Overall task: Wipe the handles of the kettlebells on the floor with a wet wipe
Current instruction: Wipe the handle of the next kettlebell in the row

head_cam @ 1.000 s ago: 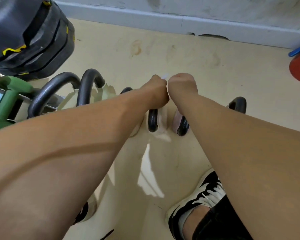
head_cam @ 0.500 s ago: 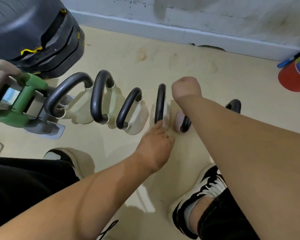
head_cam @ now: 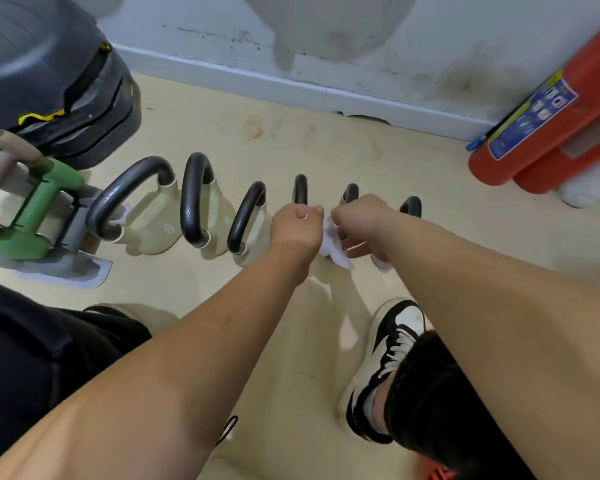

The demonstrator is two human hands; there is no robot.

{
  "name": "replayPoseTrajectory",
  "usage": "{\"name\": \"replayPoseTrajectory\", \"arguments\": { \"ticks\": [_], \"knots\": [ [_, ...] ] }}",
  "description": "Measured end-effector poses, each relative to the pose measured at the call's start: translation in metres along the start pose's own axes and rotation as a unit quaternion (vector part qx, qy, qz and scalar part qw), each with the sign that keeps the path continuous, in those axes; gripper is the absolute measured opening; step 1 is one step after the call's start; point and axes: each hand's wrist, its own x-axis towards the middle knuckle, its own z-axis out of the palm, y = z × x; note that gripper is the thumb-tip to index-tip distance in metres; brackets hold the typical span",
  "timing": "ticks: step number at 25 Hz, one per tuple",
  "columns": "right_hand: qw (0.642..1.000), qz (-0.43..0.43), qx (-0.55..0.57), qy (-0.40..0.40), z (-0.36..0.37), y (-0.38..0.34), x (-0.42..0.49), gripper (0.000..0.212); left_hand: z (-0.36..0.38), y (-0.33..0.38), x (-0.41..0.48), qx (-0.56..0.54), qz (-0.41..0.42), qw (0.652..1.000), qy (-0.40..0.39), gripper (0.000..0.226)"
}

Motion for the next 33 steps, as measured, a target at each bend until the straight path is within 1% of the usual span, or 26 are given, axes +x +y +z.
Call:
{"name": "replayPoseTrajectory", "arguments": {
  "ticks": [1,3,6,8,10,12,13,14,15,17,19,20,21,23,24,25,26,28,29,31,32,33],
  "knots": [
    [0.999,-0.015,-0.039,0.008,-0.008,0.002,0.0,0.027,0.0,0.0,0.002,-0.006,-0.018,1.0,0.0,0.017],
    [0.99,-0.046,-0.124,0.041,-0.028,-0.001,0.008,0.03,-0.003,-0.001,0.006,-0.012,-0.068,0.998,0.011,0.027],
    [0.953,-0.099,-0.275,0.076,-0.054,-0.014,0.028,0.035,-0.001,-0.005,0.01,-0.036,-0.135,0.99,0.01,0.031],
    [0.912,-0.153,-0.376,0.065,-0.06,-0.026,0.042,0.041,0.005,-0.007,0.015,-0.055,-0.123,0.991,0.021,0.03],
    [0.859,-0.215,-0.462,0.043,-0.062,-0.036,0.056,0.044,0.011,-0.005,0.021,-0.052,-0.082,0.995,0.029,0.026],
    [0.815,-0.263,-0.516,0.022,-0.066,-0.04,0.074,0.043,0.017,-0.003,0.028,-0.016,-0.05,0.998,0.022,0.02],
    [0.795,-0.278,-0.54,0.013,-0.069,-0.039,0.087,0.042,0.022,-0.004,0.031,0.014,-0.045,0.999,0.018,0.021],
    [0.78,-0.285,-0.556,0.004,-0.071,-0.038,0.098,0.042,0.026,-0.004,0.031,0.047,-0.041,0.998,0.015,0.023],
    [0.776,-0.288,-0.562,-0.002,-0.073,-0.036,0.11,0.042,0.03,-0.004,0.032,0.084,-0.031,0.996,0.019,0.026],
    [0.795,-0.293,-0.532,0.0,-0.079,-0.037,0.128,0.042,0.037,-0.001,0.039,0.141,0.024,0.989,0.042,0.029],
    [0.827,-0.299,-0.476,0.006,-0.084,-0.04,0.144,0.038,0.045,0.004,0.052,0.188,0.118,0.971,0.091,0.023],
    [0.844,-0.299,-0.445,0.004,-0.085,-0.041,0.15,0.036,0.05,0.004,0.057,0.21,0.155,0.96,0.104,0.019],
    [0.861,-0.298,-0.411,0.001,-0.086,-0.04,0.155,0.034,0.058,0.002,0.061,0.23,0.174,0.951,0.107,0.017],
    [0.888,-0.294,-0.354,-0.006,-0.088,-0.034,0.162,0.031,0.077,-0.017,0.059,0.234,0.174,0.955,0.06,0.02],
    [0.897,-0.288,-0.334,-0.013,-0.088,-0.029,0.167,0.028,0.086,-0.028,0.05,0.218,0.155,0.963,0.031,0.026],
    [0.906,-0.277,-0.318,-0.023,-0.088,-0.025,0.171,0.025,0.093,-0.038,0.041,0.19,0.137,0.972,0.017,0.031],
    [0.917,-0.265,-0.297,-0.035,-0.088,-0.021,0.174,0.022,0.097,-0.046,0.035,0.165,0.132,0.977,0.024,0.032],
    [0.938,-0.239,-0.245,-0.045,-0.09,-0.017,0.18,0.015,0.098,-0.057,0.041,0.149,0.157,0.974,0.066,0.023],
    [0.944,-0.23,-0.23,-0.048,-0.091,-0.017,0.182,0.013,0.095,-0.061,0.048,0.139,0.159,0.975,0.075,0.021],
    [0.952,-0.218,-0.21,-0.051,-0.092,-0.017,0.184,0.014,0.093,-0.056,0.063,0.092,0.126,0.987,0.051,0.021],
    [0.954,-0.215,-0.202,-0.054,-0.091,-0.017,0.185,0.015,0.096,-0.051,0.068,0.106,0.11,0.988,0.027,0.017],
    [0.956,-0.21,-0.198,-0.057,-0.091,-0.017,0.186,0.016,0.102,-0.044,0.074,0.146,0.103,0.984,-0.002,0.013]
  ]
}}
